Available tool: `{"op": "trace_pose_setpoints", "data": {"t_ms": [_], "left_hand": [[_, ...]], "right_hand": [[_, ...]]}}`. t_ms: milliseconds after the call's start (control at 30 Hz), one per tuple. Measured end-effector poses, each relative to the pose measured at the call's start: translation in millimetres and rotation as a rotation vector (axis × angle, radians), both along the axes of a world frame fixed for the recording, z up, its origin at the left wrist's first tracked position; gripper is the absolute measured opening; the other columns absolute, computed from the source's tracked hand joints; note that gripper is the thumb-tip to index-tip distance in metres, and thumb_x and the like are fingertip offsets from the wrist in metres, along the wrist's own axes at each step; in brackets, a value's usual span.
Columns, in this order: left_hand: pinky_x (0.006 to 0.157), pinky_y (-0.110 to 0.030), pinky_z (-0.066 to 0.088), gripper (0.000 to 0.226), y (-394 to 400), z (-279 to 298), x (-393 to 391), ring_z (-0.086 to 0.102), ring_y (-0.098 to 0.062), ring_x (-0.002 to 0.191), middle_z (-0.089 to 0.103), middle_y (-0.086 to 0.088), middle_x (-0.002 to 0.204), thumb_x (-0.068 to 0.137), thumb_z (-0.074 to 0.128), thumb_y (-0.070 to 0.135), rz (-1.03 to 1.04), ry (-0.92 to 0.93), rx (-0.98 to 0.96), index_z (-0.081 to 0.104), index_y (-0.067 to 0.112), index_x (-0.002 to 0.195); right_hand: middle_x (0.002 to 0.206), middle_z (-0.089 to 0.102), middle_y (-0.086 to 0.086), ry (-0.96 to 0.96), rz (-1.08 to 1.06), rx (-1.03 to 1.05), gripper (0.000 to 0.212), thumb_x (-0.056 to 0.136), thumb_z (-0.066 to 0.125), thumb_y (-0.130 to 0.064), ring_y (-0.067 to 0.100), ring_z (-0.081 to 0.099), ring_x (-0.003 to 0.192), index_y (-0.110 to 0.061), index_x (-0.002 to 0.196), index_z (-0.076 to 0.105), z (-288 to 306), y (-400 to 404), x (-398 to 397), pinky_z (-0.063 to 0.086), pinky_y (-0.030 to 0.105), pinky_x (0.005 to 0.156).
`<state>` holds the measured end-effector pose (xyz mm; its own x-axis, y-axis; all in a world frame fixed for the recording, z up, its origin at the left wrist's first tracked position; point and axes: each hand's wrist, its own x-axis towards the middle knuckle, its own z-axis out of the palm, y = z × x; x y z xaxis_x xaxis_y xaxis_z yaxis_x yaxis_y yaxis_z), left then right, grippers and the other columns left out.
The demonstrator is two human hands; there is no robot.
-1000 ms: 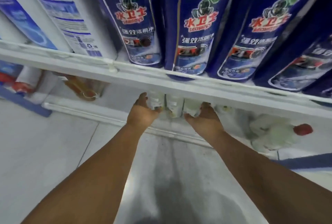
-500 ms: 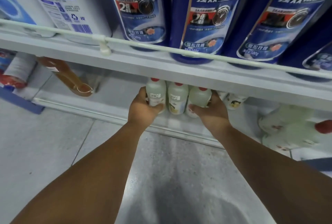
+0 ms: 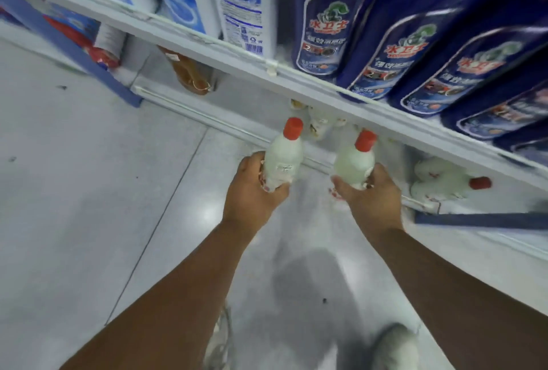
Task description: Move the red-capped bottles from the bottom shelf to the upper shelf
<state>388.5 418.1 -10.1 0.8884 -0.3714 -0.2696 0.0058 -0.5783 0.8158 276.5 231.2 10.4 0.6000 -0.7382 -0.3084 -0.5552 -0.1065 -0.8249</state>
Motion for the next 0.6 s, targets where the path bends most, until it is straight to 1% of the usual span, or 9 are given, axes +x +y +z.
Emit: {"op": "trace_pose_setpoints", "data": {"t_ms": [33,133,200,267,333,400,467,600], "left_hand": [[0.082,-0.035,0.059,0.056,6.2,23.2,-9.1,0.064,-0.007,0.093,0.061,0.008,0.109,0.070,0.086,0.038,0.032,0.028,-0.014,0.056,0.033,0.118],[0.081,-0.035,0.061,0.057,23.1,100.4,-28.0,0.066,-0.007,0.098,0.063,0.011,0.114,0.072,0.086,0.034,0.135,0.079,-0.066,0.054,0.036,0.119],[0.080,-0.034,0.062,0.057,30.8,153.3,-34.7,0.066,-0.006,0.097,0.063,0.014,0.114,0.072,0.085,0.033,0.195,0.084,-0.082,0.053,0.037,0.118],[0.079,-0.032,0.062,0.056,38.4,208.5,-41.2,0.067,-0.005,0.095,0.063,0.014,0.113,0.071,0.085,0.033,0.233,0.079,-0.090,0.053,0.037,0.117],[0.077,-0.030,0.061,0.057,45.4,266.8,-48.8,0.067,-0.005,0.092,0.063,0.013,0.112,0.069,0.084,0.036,0.258,0.072,-0.103,0.054,0.037,0.117],[0.076,-0.028,0.061,0.057,50.3,327.4,-58.2,0.067,-0.005,0.092,0.062,0.012,0.113,0.067,0.082,0.038,0.271,0.071,-0.121,0.053,0.040,0.116],[0.076,-0.026,0.060,0.057,52.3,386.9,-65.8,0.067,-0.004,0.094,0.062,0.012,0.114,0.066,0.081,0.040,0.269,0.064,-0.156,0.053,0.043,0.116],[0.074,-0.019,0.057,0.058,52.0,492.2,-76.8,0.067,-0.001,0.096,0.064,0.018,0.115,0.070,0.084,0.037,0.202,0.055,-0.198,0.054,0.044,0.118]], "right_hand": [[0.085,0.069,-0.019,0.016,0.019,0.019,0.031,0.078,0.086,-0.025,-0.008,0.066,0.078,-0.037,0.090,0.060,20.2,10.0,-9.3,0.051,0.013,0.067],[0.099,0.069,-0.014,0.039,0.078,0.035,0.039,0.076,0.087,-0.033,0.002,0.067,0.088,-0.038,0.103,0.060,85.1,35.6,-29.0,0.055,0.023,0.074],[0.103,0.068,-0.011,0.024,0.120,0.041,0.044,0.075,0.087,-0.035,0.006,0.066,0.093,-0.035,0.110,0.060,130.2,47.3,-34.0,0.056,0.025,0.078],[0.104,0.068,-0.011,-0.006,0.143,0.062,0.044,0.075,0.087,-0.034,0.006,0.066,0.093,-0.032,0.111,0.062,185.1,57.7,-34.7,0.056,0.022,0.077],[0.097,0.069,-0.015,-0.039,0.144,0.101,0.038,0.075,0.088,-0.031,0.001,0.066,0.089,-0.034,0.104,0.063,247.1,64.4,-36.0,0.054,0.016,0.072],[0.092,0.071,-0.019,-0.058,0.146,0.128,0.034,0.075,0.089,-0.029,-0.001,0.067,0.085,-0.034,0.098,0.064,309.3,66.8,-38.7,0.053,0.013,0.068],[0.092,0.073,-0.018,-0.075,0.167,0.156,0.034,0.076,0.089,-0.027,-0.002,0.068,0.086,-0.031,0.101,0.067,371.9,66.6,-39.1,0.052,0.011,0.068],[0.096,0.073,-0.014,-0.118,0.177,0.167,0.038,0.073,0.089,-0.028,0.000,0.068,0.091,-0.029,0.105,0.069,481.9,62.3,-47.7,0.053,0.012,0.070]]}}
